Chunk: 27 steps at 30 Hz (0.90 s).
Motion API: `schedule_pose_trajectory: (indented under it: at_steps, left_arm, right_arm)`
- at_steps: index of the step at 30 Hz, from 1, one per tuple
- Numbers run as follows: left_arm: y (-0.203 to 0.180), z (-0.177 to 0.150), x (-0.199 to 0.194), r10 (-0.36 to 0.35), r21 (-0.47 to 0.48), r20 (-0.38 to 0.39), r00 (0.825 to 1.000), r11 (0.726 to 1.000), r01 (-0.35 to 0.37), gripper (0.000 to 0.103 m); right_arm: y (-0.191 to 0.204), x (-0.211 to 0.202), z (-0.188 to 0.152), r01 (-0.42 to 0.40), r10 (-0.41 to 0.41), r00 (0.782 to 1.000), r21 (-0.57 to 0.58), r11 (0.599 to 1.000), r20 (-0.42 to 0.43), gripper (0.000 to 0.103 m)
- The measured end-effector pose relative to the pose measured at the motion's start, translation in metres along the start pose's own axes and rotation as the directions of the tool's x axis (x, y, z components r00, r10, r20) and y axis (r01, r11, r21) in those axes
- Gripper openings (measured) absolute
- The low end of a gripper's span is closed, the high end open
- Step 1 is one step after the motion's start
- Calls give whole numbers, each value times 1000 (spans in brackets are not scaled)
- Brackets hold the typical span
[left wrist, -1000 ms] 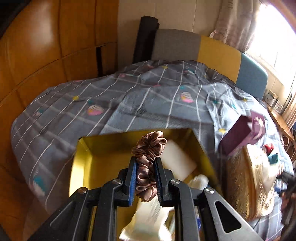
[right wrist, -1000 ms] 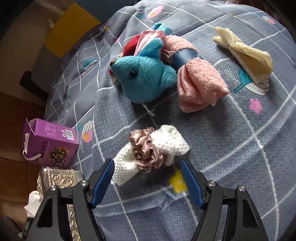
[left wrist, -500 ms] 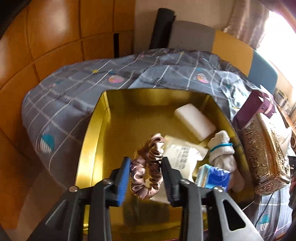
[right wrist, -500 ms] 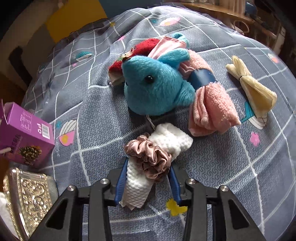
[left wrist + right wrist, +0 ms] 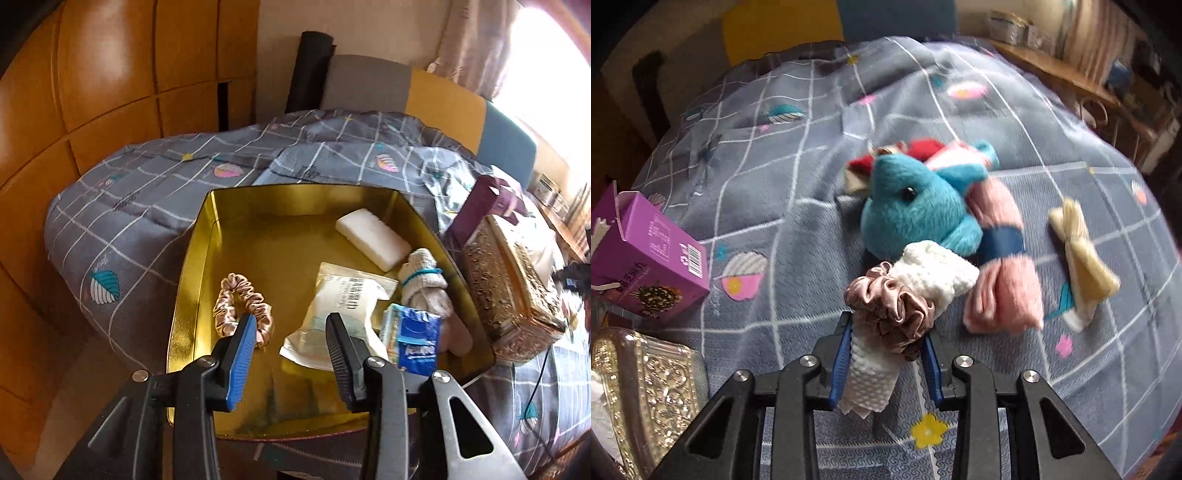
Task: Organize soft objects
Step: 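Open left tool to drop brown scrunchie in tray while right tool lifts mesh scrunchie, then lower the white mesh scrunchie into the gold tray and open the right tool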
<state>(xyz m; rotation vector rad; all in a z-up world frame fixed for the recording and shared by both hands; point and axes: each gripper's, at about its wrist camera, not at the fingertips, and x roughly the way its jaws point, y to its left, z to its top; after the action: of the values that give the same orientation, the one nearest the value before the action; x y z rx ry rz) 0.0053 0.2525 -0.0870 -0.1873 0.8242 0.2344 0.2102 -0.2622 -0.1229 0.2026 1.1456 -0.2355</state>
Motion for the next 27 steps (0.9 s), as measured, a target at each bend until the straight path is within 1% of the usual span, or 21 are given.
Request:
schedule_pose_trajectory:
  at_steps: [4, 8, 11, 13, 15, 17, 19, 21, 24, 26, 27]
  left_arm:
    - [-7, -2, -7, -19, 33, 14, 1000, 999, 19, 39]
    - [-12, -4, -12, -42, 54, 20, 999, 998, 41, 39]
    - [-17, -6, -15, -58, 73, 21, 998, 996, 57, 39]
    - [-21, -8, -16, -71, 89, 19, 997, 994, 69, 39]
    - [-24, -9, -16, -78, 101, 20, 997, 992, 75, 39]
    - [-28, -11, -17, -88, 118, 17, 996, 989, 86, 39]
    - [-29, -12, -17, -94, 122, 18, 995, 988, 91, 39]
    - [-31, -13, -18, -94, 126, 19, 995, 988, 91, 39]
    - [-31, -13, -18, -90, 128, 22, 996, 988, 87, 39]
    - [-32, -14, -18, -84, 129, 24, 996, 988, 80, 39]
    - [-31, -14, -18, -82, 129, 25, 996, 989, 78, 39]
  right_arm:
    - [31, -24, 24, -8, 13, 999, -95, 995, 51, 34]
    - [73, -52, 46, -32, 56, 992, -206, 978, 112, 34]
    - [112, -75, 57, -63, 118, 980, -313, 948, 161, 34]
    - [142, -91, 59, -81, 168, 967, -399, 913, 189, 34]
    - [173, -107, 51, -112, 238, 951, -499, 859, 196, 34]
    - [203, -124, 37, -151, 314, 932, -598, 787, 178, 34]
    - [228, -141, 15, -189, 392, 908, -691, 698, 148, 34]
    - [248, -153, -11, -230, 454, 886, -763, 604, 92, 34]
    - [267, -162, -53, -280, 505, 863, -836, 471, -5, 34]
    - [276, -163, -81, -303, 511, 857, -866, 398, -65, 34]
    - [280, -163, -96, -310, 507, 857, -876, 368, -91, 34]
